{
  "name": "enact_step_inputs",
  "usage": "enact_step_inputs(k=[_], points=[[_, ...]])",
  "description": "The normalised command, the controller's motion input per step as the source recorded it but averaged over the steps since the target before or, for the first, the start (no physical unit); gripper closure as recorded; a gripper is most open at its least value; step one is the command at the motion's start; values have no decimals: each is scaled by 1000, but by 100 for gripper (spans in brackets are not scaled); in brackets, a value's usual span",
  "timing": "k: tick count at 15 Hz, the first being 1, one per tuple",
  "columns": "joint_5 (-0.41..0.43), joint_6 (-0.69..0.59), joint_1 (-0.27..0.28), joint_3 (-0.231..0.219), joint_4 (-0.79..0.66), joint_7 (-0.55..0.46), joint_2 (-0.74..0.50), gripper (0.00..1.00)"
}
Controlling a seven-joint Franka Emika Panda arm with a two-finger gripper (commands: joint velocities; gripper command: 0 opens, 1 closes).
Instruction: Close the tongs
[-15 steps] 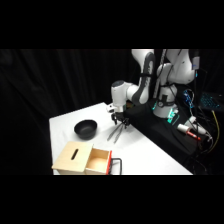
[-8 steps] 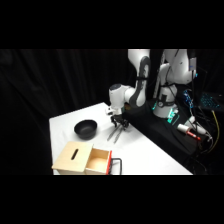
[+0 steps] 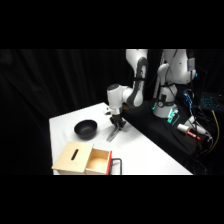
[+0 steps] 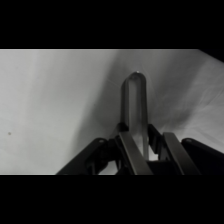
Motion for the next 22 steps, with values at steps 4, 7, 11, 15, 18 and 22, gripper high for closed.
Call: enact_step_inputs(k=[4, 7, 11, 15, 18, 22], points=[[-110, 90, 16, -11, 29, 10, 41, 93], [-105, 82, 22, -12, 38, 25, 42, 92], [-124, 51, 51, -35, 53, 59, 37, 45], [-178, 0, 113, -91, 61, 121, 0, 23], [-180, -62, 139, -103, 72, 167, -56, 0], [-143, -177, 140, -68, 35, 177, -175, 0]])
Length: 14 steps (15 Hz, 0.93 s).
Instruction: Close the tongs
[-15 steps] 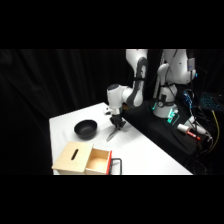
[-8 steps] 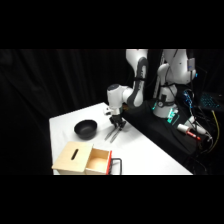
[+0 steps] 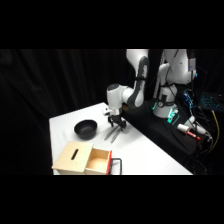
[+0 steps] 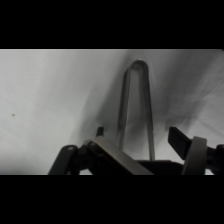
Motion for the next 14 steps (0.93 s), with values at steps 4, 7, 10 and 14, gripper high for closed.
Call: enact_step_inputs(k=[4, 7, 10, 14], points=[[-118, -256, 154, -53, -19, 204, -350, 0], [-78, -331, 149, -23, -16, 177, -419, 0], [-21, -396, 140, -4, 34, 172, -400, 0], [55, -469, 144, -12, 168, 299, -328, 0]])
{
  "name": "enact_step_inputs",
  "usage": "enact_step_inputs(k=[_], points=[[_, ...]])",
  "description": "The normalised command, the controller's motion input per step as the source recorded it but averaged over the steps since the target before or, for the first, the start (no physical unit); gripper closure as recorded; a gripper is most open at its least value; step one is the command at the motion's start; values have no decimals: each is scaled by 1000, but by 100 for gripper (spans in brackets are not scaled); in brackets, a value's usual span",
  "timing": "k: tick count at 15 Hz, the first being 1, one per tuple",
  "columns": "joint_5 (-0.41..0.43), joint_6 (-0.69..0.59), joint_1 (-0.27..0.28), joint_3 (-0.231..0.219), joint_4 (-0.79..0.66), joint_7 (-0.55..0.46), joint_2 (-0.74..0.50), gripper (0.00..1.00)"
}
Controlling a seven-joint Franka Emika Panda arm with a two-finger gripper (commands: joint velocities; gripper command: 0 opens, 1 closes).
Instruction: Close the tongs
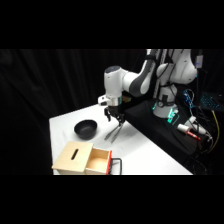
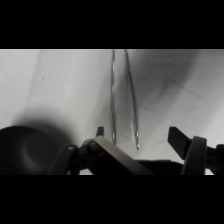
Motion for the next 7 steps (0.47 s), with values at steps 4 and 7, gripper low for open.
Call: enact_step_inputs(k=[4, 7], points=[[60, -331, 103, -24, 201, 253, -197, 0], [29, -170, 81, -39, 130, 357, -99, 0]])
